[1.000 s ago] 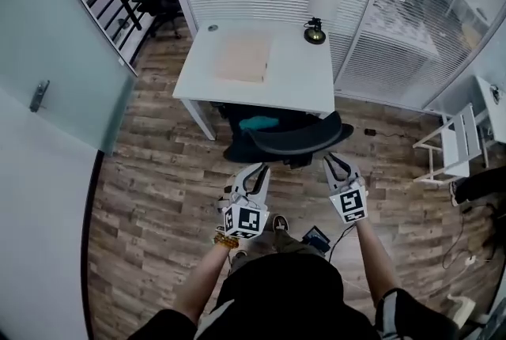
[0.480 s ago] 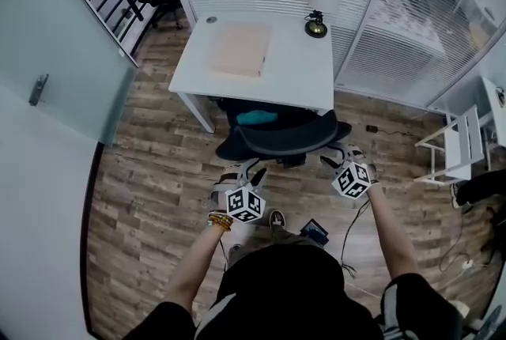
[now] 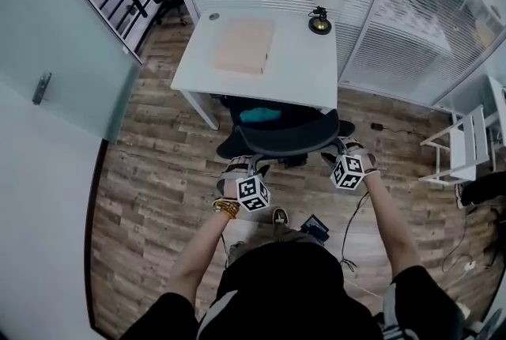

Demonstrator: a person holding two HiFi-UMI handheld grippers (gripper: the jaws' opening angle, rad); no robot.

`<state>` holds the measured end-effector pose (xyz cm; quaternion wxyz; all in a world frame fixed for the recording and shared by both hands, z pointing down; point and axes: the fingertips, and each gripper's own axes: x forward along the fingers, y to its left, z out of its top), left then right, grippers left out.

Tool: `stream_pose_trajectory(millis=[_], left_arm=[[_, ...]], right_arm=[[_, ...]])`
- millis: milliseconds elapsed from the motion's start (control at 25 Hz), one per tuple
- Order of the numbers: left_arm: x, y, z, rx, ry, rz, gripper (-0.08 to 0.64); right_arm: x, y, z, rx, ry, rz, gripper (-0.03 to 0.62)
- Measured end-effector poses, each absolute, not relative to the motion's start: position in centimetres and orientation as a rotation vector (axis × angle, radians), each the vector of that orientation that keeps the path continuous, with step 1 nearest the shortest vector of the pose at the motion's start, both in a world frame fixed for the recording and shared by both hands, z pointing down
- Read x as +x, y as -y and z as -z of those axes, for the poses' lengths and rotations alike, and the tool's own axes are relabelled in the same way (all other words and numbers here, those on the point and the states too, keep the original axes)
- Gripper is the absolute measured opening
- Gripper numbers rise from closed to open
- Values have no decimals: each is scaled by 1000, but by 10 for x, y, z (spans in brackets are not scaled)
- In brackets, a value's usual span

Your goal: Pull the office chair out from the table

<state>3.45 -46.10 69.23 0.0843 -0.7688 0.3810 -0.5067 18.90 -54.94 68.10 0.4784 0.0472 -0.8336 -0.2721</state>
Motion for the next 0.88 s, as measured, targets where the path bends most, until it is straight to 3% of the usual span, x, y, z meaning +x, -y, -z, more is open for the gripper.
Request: stream_pose_trajectory(millis=[200, 320, 880], left_arm=[[31, 475, -701, -2280, -1138, 1544, 171], [29, 479, -703, -2272, -1123, 1544, 126], [-22, 464, -708, -2363, -1051, 1574, 121]], right_arm=[[183, 559, -687, 136, 2006, 688, 149], [178, 562, -690, 152, 1980, 679, 124], [132, 529, -694, 169, 1965, 569, 112]])
